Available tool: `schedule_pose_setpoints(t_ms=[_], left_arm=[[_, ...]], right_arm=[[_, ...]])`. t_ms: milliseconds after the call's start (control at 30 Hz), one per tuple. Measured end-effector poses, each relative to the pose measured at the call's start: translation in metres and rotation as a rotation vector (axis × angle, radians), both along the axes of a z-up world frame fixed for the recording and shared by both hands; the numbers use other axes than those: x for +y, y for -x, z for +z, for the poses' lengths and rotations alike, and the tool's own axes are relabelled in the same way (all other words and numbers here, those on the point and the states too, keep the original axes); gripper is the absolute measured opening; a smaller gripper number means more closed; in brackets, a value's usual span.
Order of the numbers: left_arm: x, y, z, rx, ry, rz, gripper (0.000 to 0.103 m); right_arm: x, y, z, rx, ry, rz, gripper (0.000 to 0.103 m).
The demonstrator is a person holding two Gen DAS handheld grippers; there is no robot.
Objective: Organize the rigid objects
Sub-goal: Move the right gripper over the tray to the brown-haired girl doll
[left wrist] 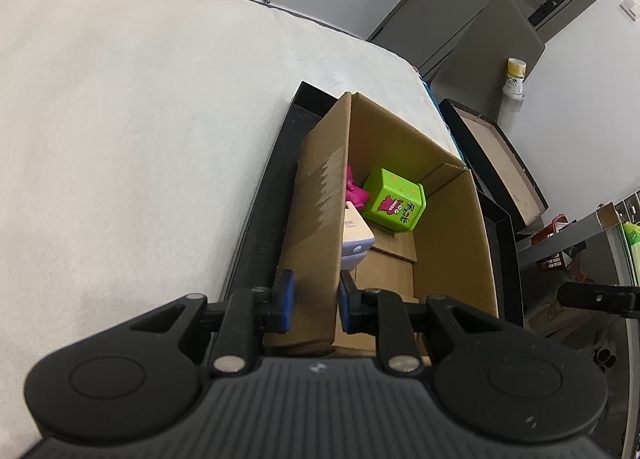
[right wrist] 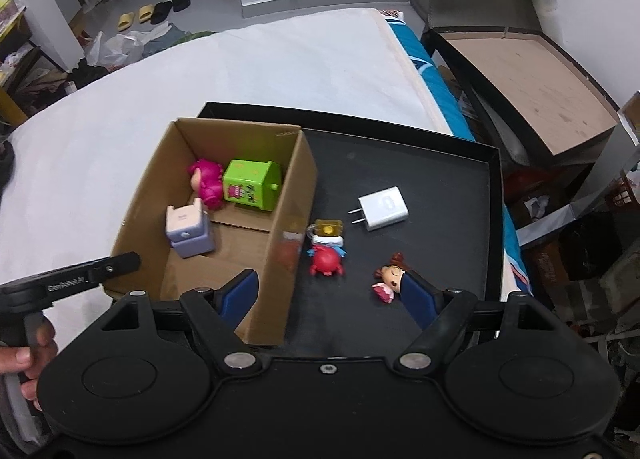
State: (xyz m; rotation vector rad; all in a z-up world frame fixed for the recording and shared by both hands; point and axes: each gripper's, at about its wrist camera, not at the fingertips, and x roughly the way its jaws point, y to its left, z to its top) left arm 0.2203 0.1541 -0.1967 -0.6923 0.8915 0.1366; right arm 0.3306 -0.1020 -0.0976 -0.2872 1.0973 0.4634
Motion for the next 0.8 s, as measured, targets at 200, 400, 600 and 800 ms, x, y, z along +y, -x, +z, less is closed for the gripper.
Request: schedule_pose_setpoints(t_ms=[200, 400, 600, 800], left_arm=[[0.000, 0.001, 0.000, -0.004, -0.002, 0.008, 0.020], [-0.001, 0.002, 0.002, -0.012, -0.007, 0.015, 0.020], [-0.002, 0.001, 0.002, -0.013, -0.010, 0.016, 0.020], [-0.003, -0.001, 0.002, -0.013, -0.015, 0.013, 0.020]], right_arm=[[-0.008, -0.006, -0.013, -0.005, 0.026, -0.021, 0.077], [-0.012, -0.015, -0.031, 0.011, 0.069, -0.022, 0.075], [-0.015, -0.025, -0.052, 0.017, 0.125, -0.003, 0.073], [-0.019, -0.034, -0.069, 0.018, 0.162, 0.023, 0.072]])
